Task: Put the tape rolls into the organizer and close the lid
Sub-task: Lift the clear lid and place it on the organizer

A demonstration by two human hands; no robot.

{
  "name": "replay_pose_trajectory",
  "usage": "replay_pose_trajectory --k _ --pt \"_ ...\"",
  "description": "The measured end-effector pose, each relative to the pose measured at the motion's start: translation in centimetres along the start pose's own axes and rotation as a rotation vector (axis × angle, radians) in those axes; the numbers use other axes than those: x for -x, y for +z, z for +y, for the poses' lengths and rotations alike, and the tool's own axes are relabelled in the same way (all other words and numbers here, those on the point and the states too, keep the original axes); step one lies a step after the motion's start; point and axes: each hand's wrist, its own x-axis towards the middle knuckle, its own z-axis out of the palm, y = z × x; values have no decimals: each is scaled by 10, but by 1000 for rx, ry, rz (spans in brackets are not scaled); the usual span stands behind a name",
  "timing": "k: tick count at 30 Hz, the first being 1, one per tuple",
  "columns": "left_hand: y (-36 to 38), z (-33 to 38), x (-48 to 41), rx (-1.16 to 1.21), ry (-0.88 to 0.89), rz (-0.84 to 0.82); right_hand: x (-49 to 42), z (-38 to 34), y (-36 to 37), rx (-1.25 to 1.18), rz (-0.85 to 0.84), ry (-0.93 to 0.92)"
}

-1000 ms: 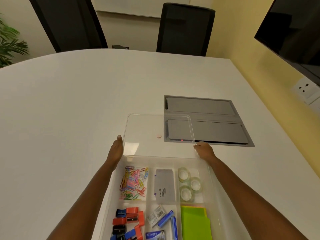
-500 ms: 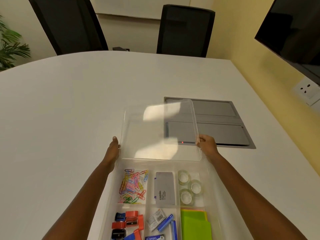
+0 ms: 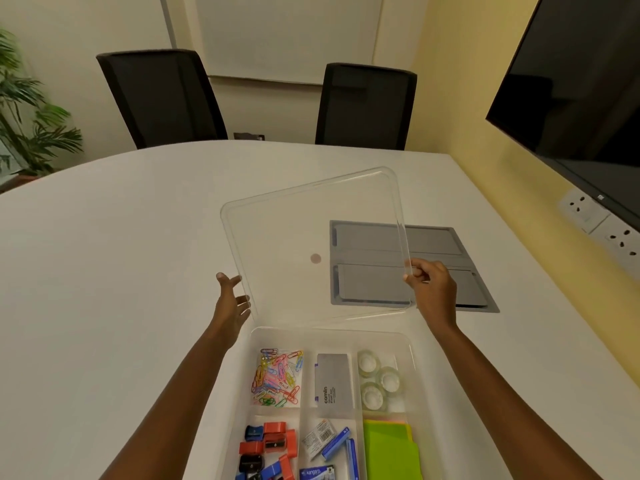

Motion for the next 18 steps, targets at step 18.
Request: replay_pose_trajectory --k 18 --pt "-54 -25 80 640 -37 -365 99 10 -57 -193 -113 99"
